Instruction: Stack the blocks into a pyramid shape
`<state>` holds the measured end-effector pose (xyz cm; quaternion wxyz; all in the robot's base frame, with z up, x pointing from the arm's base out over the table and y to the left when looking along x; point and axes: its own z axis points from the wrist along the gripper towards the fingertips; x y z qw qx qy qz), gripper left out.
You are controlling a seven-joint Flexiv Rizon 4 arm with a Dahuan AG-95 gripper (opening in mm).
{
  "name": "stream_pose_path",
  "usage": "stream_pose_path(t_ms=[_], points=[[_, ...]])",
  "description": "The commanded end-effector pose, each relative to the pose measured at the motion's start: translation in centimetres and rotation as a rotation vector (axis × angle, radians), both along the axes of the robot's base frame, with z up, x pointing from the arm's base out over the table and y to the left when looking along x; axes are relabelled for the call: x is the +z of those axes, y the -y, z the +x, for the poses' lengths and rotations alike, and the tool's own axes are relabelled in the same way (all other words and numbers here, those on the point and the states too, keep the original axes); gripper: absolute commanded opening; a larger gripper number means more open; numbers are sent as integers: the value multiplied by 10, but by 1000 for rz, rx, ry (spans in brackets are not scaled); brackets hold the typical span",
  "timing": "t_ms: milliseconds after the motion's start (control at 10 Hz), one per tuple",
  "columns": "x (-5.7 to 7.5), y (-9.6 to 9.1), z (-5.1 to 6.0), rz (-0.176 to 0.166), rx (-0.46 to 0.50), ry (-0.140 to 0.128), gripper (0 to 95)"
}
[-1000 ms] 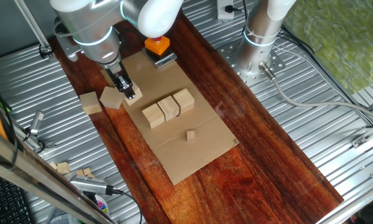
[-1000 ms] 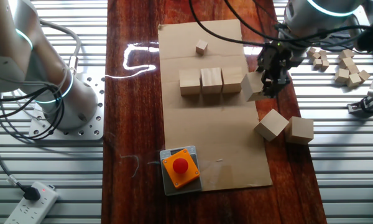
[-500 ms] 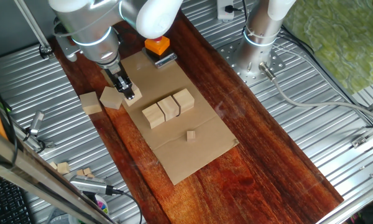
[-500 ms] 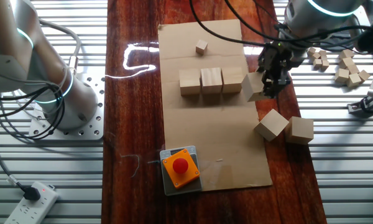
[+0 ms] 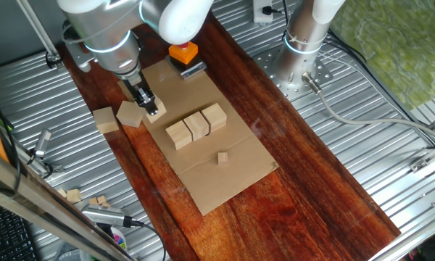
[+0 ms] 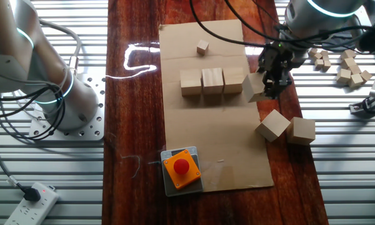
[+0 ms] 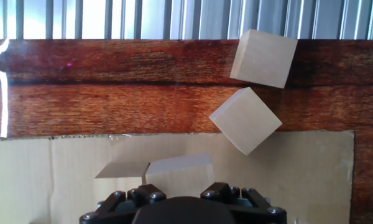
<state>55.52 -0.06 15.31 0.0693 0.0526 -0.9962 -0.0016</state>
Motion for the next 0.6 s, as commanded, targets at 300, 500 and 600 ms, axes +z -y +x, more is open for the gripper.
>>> stream_pose_path(t_ms=[300,500,600], points=[[0,0,1,0,50,-18,0],[2,3,-12,2,54,-34,0],[5,5,-23,2,56,-41,0]])
